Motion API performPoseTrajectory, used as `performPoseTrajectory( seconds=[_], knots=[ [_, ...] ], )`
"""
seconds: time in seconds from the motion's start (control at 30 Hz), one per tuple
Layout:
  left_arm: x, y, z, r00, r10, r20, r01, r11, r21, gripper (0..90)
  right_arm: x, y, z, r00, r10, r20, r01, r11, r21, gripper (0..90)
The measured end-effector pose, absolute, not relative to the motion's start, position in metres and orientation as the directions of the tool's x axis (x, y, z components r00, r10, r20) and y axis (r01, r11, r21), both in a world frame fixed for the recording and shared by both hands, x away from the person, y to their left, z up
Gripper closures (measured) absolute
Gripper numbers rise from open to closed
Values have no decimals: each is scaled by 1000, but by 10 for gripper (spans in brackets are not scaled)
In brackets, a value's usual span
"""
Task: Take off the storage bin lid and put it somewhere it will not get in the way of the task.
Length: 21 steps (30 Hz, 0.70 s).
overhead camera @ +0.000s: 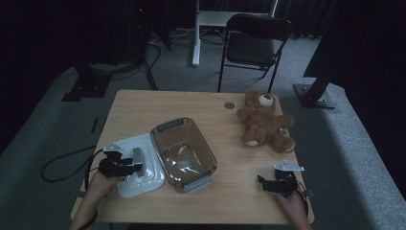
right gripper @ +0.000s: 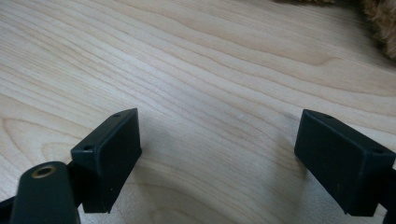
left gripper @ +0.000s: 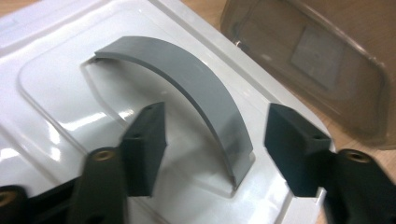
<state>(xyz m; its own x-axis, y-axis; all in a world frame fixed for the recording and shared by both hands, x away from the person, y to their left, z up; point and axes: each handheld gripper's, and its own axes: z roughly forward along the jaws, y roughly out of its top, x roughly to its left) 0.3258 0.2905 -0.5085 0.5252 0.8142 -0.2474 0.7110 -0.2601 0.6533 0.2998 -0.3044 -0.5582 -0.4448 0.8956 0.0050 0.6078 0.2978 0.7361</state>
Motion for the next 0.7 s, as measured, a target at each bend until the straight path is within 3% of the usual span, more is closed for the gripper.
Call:
performPoseTrajectory(
  seconds=[0.1,0.17,0.23,0.33,0.4,0.47,0.53,0.7],
  knots=[
    [322,296,-509,518,811,-270,720,-243,650,288,300,-304,-558,-445,896,5,608,298,736,136],
    [319,299,-509,509,815,-276,720,-228,655,283,300,-304,-558,-445,896,5,608,298,736,136],
    [315,303,-509,489,831,-267,719,-211,662,198,300,-304,-558,-445,896,5,608,298,736,137],
    [309,309,-507,454,854,-253,698,-164,697,176,300,-304,-558,-445,896,5,608,298,736,136],
    [305,313,-507,430,868,-250,702,-147,697,75,300,-304,-558,-445,896,5,608,298,736,136],
    [301,315,-507,421,876,-237,699,-147,700,74,300,-304,-558,-445,896,5,608,298,736,137],
    [297,317,-509,408,887,-217,703,-153,695,5,300,-304,-558,-445,896,5,608,298,736,136],
    [285,320,-513,380,909,-173,687,-152,711,5,300,-304,-558,-445,895,4,608,298,736,136]
  ],
)
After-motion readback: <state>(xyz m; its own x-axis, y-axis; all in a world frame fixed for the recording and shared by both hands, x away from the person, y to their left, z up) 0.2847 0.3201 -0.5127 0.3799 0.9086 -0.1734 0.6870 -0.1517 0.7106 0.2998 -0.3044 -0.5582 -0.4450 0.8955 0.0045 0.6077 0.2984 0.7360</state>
